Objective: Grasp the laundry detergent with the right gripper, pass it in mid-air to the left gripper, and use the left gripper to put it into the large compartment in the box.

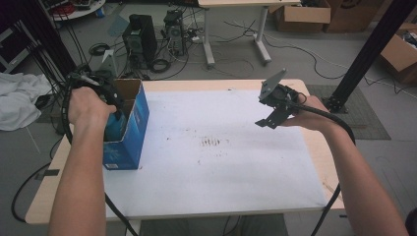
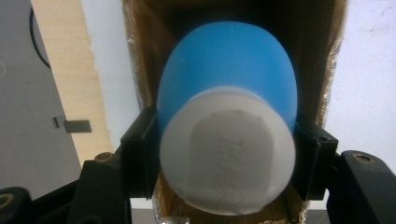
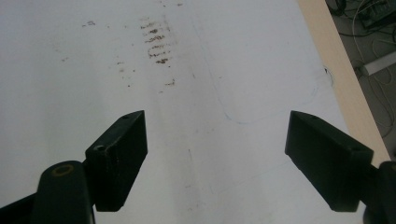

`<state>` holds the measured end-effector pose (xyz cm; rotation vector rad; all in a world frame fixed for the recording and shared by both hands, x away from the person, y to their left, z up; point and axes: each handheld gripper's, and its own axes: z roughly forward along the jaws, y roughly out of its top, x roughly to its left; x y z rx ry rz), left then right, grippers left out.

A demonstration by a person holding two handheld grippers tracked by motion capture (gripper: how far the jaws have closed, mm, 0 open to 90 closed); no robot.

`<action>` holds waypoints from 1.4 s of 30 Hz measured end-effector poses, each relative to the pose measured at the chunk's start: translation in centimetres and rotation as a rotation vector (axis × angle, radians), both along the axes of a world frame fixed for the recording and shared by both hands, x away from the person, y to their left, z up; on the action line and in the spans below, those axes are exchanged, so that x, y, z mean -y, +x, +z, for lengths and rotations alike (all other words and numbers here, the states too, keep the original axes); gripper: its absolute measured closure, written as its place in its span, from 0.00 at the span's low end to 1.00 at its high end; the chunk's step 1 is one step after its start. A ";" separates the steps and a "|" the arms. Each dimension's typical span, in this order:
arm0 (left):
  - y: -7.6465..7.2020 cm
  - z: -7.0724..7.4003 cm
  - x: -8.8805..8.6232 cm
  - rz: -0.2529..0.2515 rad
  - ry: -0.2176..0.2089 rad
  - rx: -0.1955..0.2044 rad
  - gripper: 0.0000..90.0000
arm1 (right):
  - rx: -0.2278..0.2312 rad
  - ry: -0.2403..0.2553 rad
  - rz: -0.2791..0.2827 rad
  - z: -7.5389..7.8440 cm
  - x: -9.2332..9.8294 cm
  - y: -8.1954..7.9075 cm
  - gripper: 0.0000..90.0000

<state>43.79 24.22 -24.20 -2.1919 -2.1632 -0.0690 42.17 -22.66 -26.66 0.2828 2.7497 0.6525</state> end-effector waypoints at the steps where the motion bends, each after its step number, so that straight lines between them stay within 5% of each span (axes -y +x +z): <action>1: 0.0 -0.2 0.0 0.005 -0.002 0.000 0.43 | 0.001 0.000 0.000 0.0 0.0 0.0 0.23; 18: 0.3 -2.7 0.3 -0.004 0.000 -0.041 0.43 | 0.002 -0.001 0.000 0.1 -0.1 0.0 0.23; 42: 0.4 -2.8 0.3 -0.004 -0.002 -0.039 0.43 | 0.000 -0.007 -0.002 0.0 -0.1 -0.1 0.23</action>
